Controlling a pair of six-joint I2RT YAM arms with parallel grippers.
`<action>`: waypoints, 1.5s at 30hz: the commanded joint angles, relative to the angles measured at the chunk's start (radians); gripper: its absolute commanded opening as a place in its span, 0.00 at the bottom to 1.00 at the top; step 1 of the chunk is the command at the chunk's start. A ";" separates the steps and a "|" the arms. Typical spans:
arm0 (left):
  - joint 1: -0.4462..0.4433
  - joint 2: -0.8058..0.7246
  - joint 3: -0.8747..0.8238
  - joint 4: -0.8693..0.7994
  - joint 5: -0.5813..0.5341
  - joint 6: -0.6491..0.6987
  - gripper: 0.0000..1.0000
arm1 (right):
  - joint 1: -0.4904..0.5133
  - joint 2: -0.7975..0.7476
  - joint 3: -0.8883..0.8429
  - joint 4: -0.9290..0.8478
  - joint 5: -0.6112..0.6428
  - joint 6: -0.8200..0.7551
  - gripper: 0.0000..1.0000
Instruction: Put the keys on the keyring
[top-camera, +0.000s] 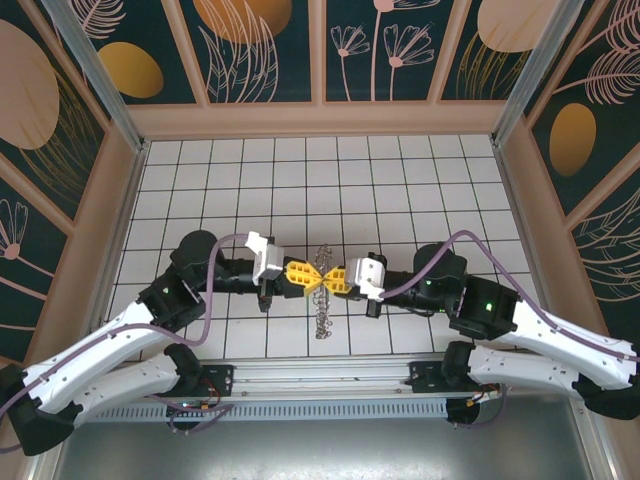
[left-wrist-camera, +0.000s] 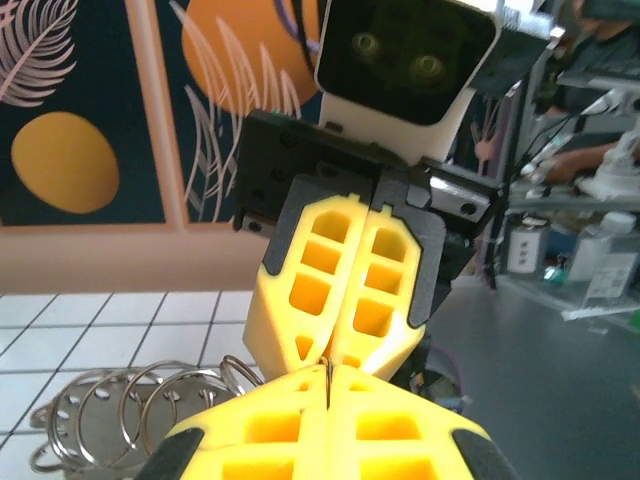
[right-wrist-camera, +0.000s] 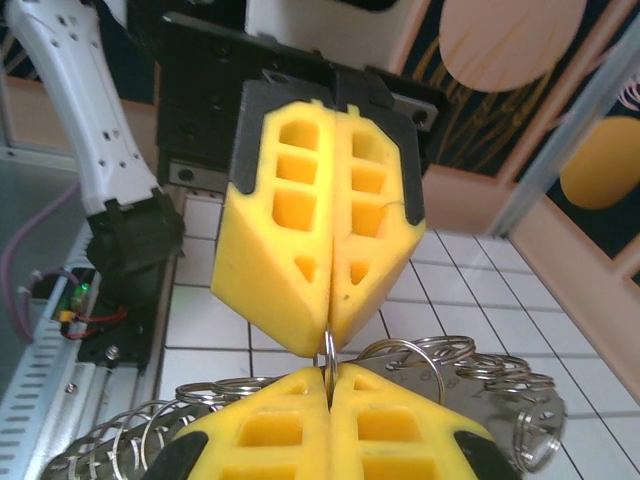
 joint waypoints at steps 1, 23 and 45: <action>0.001 0.024 0.090 -0.217 -0.070 0.121 0.02 | -0.003 0.049 0.070 -0.077 0.114 -0.005 0.00; -0.001 0.149 0.156 -0.456 -0.230 0.248 0.00 | 0.035 0.169 0.160 -0.166 0.174 -0.041 0.00; -0.001 -0.040 -0.020 0.129 0.006 -0.045 0.00 | 0.034 0.033 0.022 -0.018 0.079 0.044 0.12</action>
